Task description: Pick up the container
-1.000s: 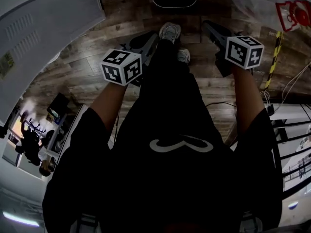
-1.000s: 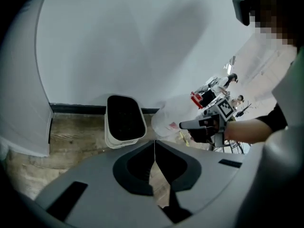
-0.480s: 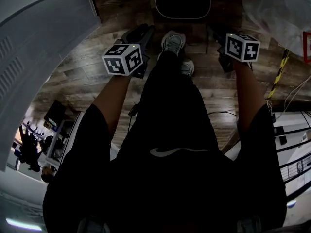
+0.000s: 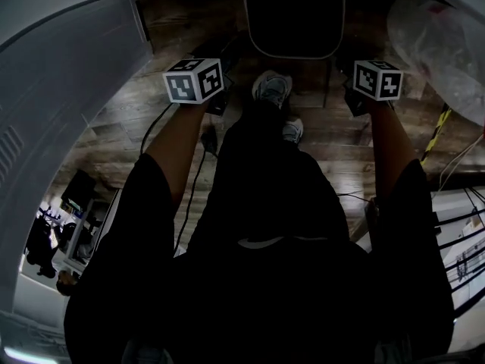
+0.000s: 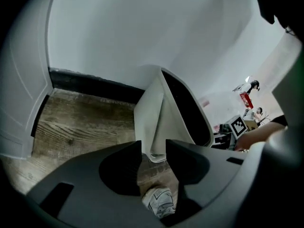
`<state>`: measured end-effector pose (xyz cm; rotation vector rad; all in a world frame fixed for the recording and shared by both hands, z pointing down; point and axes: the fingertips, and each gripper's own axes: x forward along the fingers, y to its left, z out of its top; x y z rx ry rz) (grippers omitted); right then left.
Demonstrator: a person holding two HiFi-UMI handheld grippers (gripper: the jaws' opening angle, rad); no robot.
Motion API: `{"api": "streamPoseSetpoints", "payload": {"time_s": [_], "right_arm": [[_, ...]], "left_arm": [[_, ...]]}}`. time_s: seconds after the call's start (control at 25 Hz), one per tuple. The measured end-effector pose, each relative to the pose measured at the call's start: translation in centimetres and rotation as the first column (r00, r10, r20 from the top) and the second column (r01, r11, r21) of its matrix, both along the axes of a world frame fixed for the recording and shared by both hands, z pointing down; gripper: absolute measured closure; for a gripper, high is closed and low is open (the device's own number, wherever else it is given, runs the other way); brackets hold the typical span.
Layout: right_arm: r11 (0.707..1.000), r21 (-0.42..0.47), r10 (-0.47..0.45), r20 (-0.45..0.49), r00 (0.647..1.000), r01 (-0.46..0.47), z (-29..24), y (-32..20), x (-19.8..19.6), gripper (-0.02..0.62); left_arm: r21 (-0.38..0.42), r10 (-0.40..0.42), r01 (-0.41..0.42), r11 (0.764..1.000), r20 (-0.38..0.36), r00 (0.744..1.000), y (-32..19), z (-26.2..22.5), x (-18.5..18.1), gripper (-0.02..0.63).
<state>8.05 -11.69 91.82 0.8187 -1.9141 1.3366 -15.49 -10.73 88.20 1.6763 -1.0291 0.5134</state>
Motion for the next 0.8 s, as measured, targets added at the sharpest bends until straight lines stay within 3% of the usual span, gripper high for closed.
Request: {"api": "streamPoseSetpoints", "payload": {"time_s": [0.32, 0.56, 0.8], "right_arm": [[0.992, 0.001, -0.129, -0.051, 0.99, 0.129, 1.8, -1.3, -0.2, 0.423], [0.994, -0.029, -0.105, -0.01, 0.994, 0.104, 3.1, -0.9, -0.5, 0.43], [0.996, -0.035, -0.083, -0.038, 0.996, 0.082, 4.1, -1.4, -0.3, 0.43]], "left_arm": [[-0.051, 0.085, -0.088, 0.995, -0.056, 0.995, -0.3, 3.2, 1.5, 0.439], [-0.054, 0.109, -0.114, 0.992, -0.081, 0.991, -1.3, 4.4, 2.0, 0.437], [-0.062, 0.135, -0.139, 0.988, -0.069, 0.989, -2.0, 5.2, 2.1, 0.443]]}}
